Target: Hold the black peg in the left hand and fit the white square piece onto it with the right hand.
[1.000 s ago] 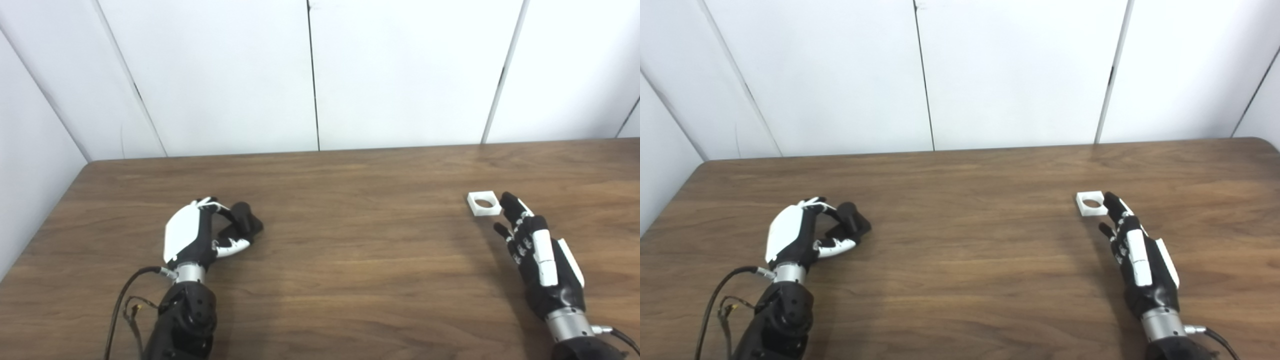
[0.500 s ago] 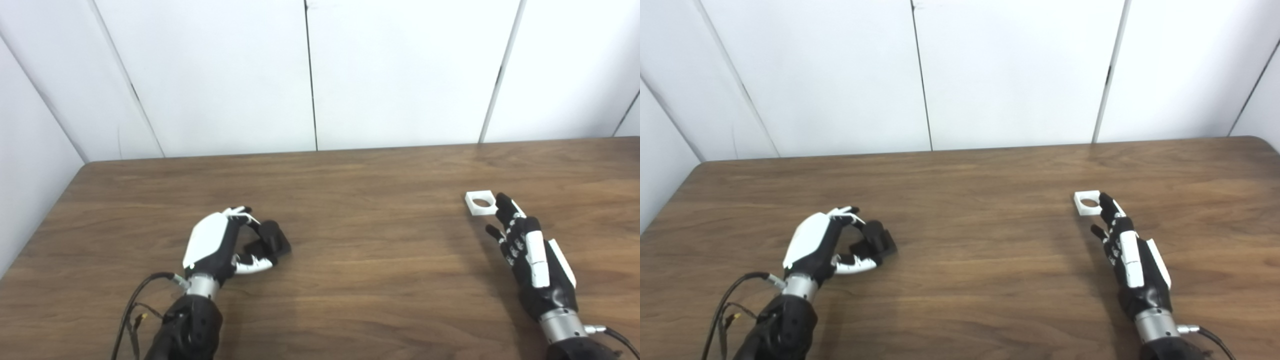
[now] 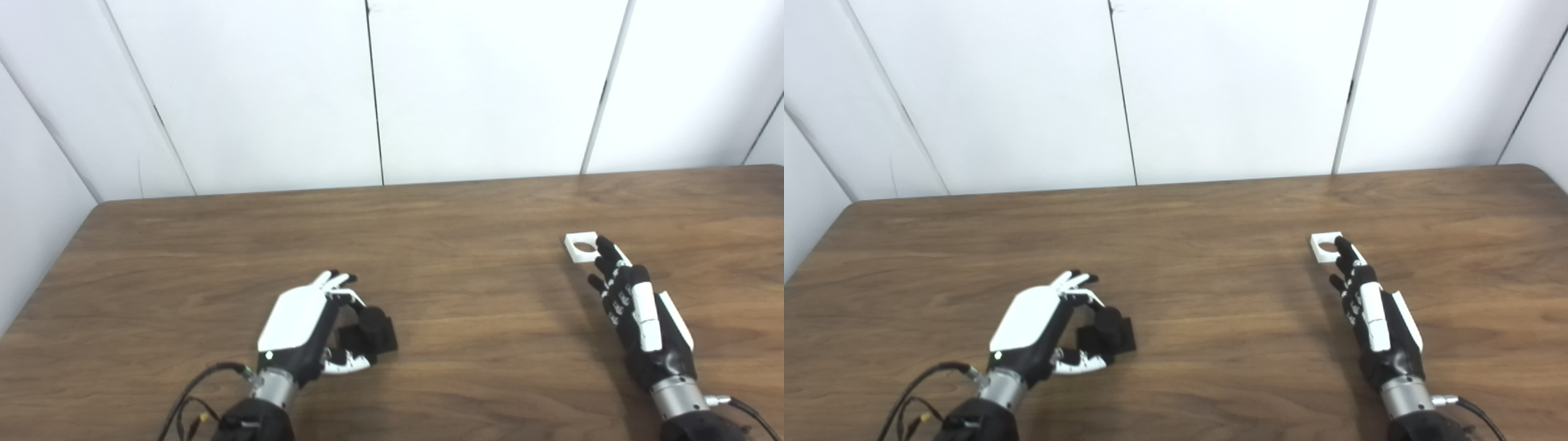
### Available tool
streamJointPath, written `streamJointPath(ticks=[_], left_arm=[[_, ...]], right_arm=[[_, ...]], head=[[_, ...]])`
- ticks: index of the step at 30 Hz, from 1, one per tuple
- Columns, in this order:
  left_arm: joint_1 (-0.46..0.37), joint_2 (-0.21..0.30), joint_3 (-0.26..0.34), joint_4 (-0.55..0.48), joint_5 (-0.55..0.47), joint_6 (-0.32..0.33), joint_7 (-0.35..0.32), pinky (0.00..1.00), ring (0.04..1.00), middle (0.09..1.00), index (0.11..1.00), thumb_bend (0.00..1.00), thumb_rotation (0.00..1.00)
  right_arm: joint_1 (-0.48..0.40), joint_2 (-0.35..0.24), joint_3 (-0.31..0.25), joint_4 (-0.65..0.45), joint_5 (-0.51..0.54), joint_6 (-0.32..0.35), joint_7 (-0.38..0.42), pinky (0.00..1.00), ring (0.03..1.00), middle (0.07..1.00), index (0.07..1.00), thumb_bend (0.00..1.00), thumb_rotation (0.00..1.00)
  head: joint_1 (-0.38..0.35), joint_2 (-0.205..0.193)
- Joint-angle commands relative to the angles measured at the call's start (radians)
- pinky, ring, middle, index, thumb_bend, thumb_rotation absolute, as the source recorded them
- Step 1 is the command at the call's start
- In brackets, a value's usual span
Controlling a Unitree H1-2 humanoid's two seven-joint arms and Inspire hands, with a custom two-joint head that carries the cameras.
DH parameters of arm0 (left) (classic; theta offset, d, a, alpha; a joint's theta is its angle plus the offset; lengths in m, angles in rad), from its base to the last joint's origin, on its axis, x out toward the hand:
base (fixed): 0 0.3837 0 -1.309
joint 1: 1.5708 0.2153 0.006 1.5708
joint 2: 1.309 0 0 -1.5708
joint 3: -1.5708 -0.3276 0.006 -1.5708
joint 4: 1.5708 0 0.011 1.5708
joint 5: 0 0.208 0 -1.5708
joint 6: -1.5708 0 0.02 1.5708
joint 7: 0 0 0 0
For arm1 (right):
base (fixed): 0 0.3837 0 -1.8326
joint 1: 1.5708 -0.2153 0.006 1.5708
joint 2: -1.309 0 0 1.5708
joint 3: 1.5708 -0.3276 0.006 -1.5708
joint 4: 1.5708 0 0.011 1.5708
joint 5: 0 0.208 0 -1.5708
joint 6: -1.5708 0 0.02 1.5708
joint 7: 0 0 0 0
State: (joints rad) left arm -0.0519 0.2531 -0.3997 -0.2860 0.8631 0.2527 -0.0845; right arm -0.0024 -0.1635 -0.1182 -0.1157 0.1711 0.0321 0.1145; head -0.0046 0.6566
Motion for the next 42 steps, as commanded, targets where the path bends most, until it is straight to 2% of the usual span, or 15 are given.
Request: streamJointPath(ticks=[1,4,10,15,24,36,42], left_arm=[[0.020,-0.015,-0.032,-0.028,0.012,-0.033,-0.020,0.90,0.946,0.882,0.491,0.52,0.07],[0.042,-0.028,-0.050,-0.045,0.006,-0.047,-0.034,0.92,0.954,0.893,0.491,0.52,0.07],[0.077,-0.070,-0.081,-0.081,0.003,-0.032,-0.099,0.96,0.967,0.903,0.491,0.52,0.07],[0.094,-0.094,-0.088,-0.075,-0.005,-0.056,-0.107,1.00,0.954,0.886,0.490,0.52,0.07],[0.106,-0.111,-0.098,-0.054,-0.021,-0.051,-0.125,1.00,0.973,0.889,0.489,0.52,0.07],[0.106,-0.108,-0.096,-0.041,-0.033,-0.048,-0.123,1.00,0.980,0.897,0.490,0.52,0.07],[0.105,-0.107,-0.096,-0.039,-0.041,-0.036,-0.136,1.00,0.976,0.898,0.489,0.52,0.07]], right_arm=[[-0.010,0.005,-0.001,-0.025,0.012,-0.016,0.000,0.97,1.000,0.994,0.951,0.64,1.00],[-0.011,0.007,-0.002,-0.019,0.010,-0.023,-0.001,0.95,1.000,0.990,0.950,0.64,1.00],[-0.009,0.011,-0.001,-0.023,0.002,-0.019,-0.008,0.95,1.000,0.991,0.947,0.65,1.00],[-0.005,0.014,-0.004,-0.028,0.004,-0.021,-0.011,0.96,1.000,0.990,0.947,0.65,1.00],[-0.003,0.023,-0.013,-0.039,0.004,-0.018,-0.025,0.99,1.000,0.971,0.930,0.65,0.99],[-0.009,0.011,-0.013,-0.057,0.012,0.013,-0.020,1.00,1.000,0.975,0.932,0.66,0.99],[-0.017,0.011,-0.024,-0.064,0.026,0.027,-0.022,0.99,1.000,0.962,0.920,0.66,0.95]], head=[[0.000,0.001],[-0.002,0.001],[-0.008,0.003],[-0.012,0.006],[-0.026,0.014],[-0.037,0.028],[-0.035,0.034]])
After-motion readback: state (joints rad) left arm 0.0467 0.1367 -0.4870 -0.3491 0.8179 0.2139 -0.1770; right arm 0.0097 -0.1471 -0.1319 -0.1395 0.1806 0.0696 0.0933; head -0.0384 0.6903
